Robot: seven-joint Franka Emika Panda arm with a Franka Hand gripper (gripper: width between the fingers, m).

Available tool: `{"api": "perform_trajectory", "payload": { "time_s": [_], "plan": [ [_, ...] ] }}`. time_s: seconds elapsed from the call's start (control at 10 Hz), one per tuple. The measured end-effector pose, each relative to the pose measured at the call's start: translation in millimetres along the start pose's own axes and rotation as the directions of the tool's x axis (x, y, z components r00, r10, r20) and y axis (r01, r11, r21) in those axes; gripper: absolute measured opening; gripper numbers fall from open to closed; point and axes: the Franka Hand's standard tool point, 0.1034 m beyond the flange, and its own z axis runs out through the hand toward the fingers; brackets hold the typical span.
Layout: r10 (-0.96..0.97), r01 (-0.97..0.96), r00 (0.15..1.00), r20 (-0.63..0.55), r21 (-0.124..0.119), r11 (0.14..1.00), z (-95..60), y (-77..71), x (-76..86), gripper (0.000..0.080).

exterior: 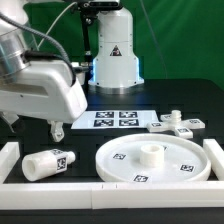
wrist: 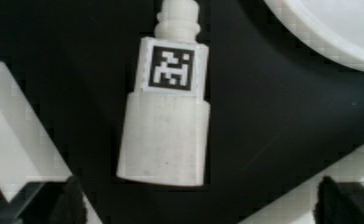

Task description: Assemble round table

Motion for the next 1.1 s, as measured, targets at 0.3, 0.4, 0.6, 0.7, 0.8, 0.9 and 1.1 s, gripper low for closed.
{"api": "perform_trajectory", "payload": {
  "time_s": [0.3,0.4,0.6,0.7,0.8,0.9,1.1],
  "plan": [
    [0.012,-0.011,0.990,0.138,-0.011,1.000,13.9,18.5,-6.8,0.0649],
    [0.017,-0.013,0.972,0.232,-0.022,1.000,20.3,25.4,-4.9,0.0649],
    [0.018,-0.002,0.941,0.338,-0.046,0.999,26.1,21.8,0.9,0.0649],
    [0.026,-0.005,0.924,0.381,-0.056,0.998,28.7,22.9,-2.1,0.0649],
    [0.028,-0.006,0.923,0.385,-0.058,0.998,30.5,25.1,-0.3,0.0649],
    [0.027,-0.005,0.926,0.377,-0.057,0.998,29.8,24.7,1.2,0.0649],
    [0.066,-0.046,0.919,0.388,-0.060,0.997,36.7,29.0,2.0,0.0649]
  ]
}}
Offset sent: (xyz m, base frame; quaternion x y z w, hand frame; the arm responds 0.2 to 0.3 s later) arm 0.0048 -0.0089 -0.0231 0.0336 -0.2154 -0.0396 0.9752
